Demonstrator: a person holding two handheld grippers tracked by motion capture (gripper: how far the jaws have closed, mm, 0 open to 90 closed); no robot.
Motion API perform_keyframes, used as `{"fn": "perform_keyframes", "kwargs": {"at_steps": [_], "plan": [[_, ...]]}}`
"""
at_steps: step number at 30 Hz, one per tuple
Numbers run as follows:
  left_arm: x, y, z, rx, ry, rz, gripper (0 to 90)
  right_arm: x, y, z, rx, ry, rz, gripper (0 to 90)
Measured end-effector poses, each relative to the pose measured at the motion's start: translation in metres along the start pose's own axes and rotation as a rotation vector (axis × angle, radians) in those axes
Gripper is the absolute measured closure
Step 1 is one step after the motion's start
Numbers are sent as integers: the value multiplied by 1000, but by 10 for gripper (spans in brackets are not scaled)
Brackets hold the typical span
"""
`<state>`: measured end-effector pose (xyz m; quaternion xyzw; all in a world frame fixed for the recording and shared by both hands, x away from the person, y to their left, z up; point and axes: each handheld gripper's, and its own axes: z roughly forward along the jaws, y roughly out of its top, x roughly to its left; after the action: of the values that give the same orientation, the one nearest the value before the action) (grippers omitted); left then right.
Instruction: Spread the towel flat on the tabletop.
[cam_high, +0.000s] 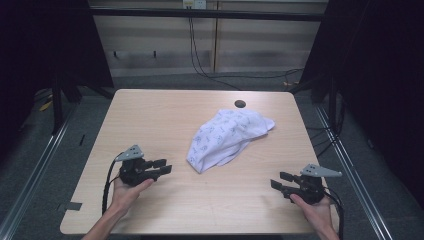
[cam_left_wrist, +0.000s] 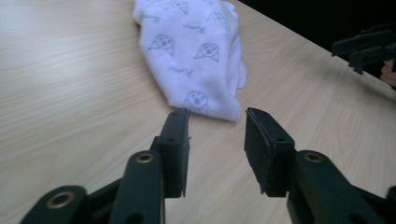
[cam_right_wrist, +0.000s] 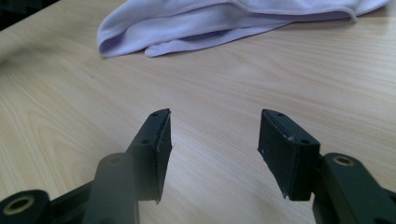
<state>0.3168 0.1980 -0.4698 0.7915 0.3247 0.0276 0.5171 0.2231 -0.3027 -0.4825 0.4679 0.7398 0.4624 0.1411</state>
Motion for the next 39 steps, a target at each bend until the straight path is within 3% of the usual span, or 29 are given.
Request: {"fn": "perform_keyframes", "kwargs": {"at_steps": [4, 5, 6, 7, 12, 16, 19, 21, 26, 27, 30, 35, 39], "plan": [[-3, 10, 31, 56, -8, 24, 490, 9, 3, 3, 6, 6, -20, 430], [-3, 10, 31, 56, -8, 24, 475, 9, 3, 3, 6, 6, -20, 430], [-2, 13, 49, 83, -26, 12, 458, 12, 4, 5, 9, 12, -25, 419], [-2, 14, 57, 100, -11, 22, 434, 12, 4, 6, 12, 13, -26, 418], [0, 16, 86, 142, -5, 24, 436, 10, 4, 9, 31, 20, -25, 409], [-4, 17, 100, 171, 6, 56, 581, 11, 3, 9, 35, 28, -23, 405], [-8, 15, 104, 204, 14, 81, 816, 12, 2, 9, 39, 29, -33, 401], [-8, 14, 100, 194, 0, 65, 879, 12, 2, 8, 43, 32, -30, 399], [-4, 17, 78, 126, -37, 17, 883, 14, 1, 8, 51, 37, -32, 396], [-3, 17, 61, 104, -36, 23, 884, 15, 0, 8, 57, 38, -32, 394], [-1, 12, 35, 67, -54, 3, 885, 18, -2, 6, 62, 39, -34, 393], [0, -6, -11, 27, -45, -10, 885, 25, -3, 1, 52, 47, -21, 393], [6, -14, -46, -61, -28, -52, 884, 36, -4, -2, 43, 69, -31, 394]]}}
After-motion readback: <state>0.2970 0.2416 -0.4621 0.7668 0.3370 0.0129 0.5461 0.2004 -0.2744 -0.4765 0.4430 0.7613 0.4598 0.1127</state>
